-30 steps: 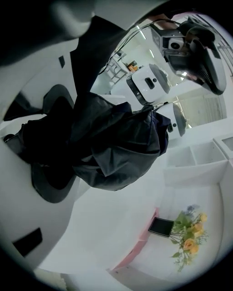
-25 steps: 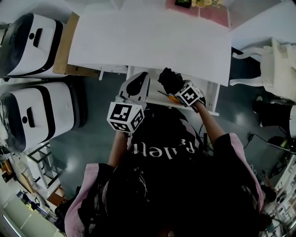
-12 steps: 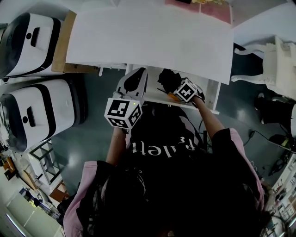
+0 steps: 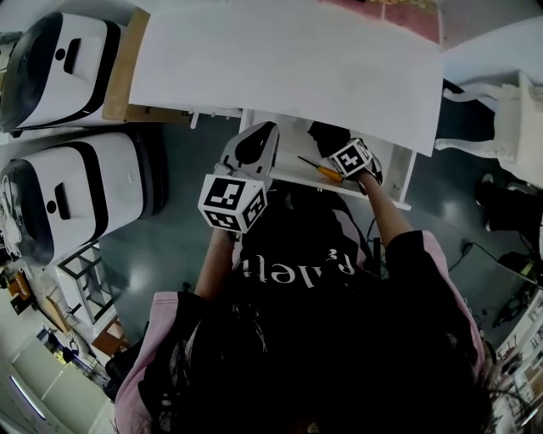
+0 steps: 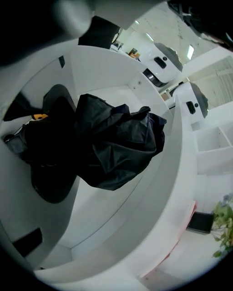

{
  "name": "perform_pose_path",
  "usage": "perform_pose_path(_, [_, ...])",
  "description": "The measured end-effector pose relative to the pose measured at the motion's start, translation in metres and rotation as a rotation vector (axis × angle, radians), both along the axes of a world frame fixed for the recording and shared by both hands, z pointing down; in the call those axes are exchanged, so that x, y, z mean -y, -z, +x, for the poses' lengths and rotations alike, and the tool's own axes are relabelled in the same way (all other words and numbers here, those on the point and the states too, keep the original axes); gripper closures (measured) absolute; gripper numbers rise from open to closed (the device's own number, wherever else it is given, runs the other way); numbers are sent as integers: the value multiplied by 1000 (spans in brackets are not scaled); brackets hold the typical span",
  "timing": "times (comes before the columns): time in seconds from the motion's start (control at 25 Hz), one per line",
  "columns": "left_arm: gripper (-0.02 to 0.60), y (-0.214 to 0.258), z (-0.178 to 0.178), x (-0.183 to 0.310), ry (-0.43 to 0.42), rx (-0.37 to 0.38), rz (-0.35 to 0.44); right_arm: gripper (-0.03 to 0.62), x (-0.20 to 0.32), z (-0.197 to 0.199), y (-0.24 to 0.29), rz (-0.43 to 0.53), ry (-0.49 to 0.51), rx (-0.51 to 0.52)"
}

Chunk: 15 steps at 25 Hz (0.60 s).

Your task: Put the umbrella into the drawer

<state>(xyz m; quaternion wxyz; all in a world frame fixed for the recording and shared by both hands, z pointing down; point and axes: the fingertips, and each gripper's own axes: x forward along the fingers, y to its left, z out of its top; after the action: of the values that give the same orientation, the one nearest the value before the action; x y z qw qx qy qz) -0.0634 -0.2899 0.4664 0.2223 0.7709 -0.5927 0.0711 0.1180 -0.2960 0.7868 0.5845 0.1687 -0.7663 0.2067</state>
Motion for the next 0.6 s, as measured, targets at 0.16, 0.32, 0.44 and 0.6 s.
perform_pose_path(0.16, [557,-11,-3,-2,3,-15,-26,315,11,6,-7,6,-80,-8])
perform_pose_path(0.32, [557,-14,-3,-4,-13,-11,-36,315,10,5,-11,11,-116,-3])
perform_pose_path(0.44, [557,-15,-3,-4,-27,-11,-34,315,8,4,-12,20,-138,7])
perform_pose_path(0.6, [557,-14,-3,-6,-45,-10,-32,313,7,3,-11,20,-146,11])
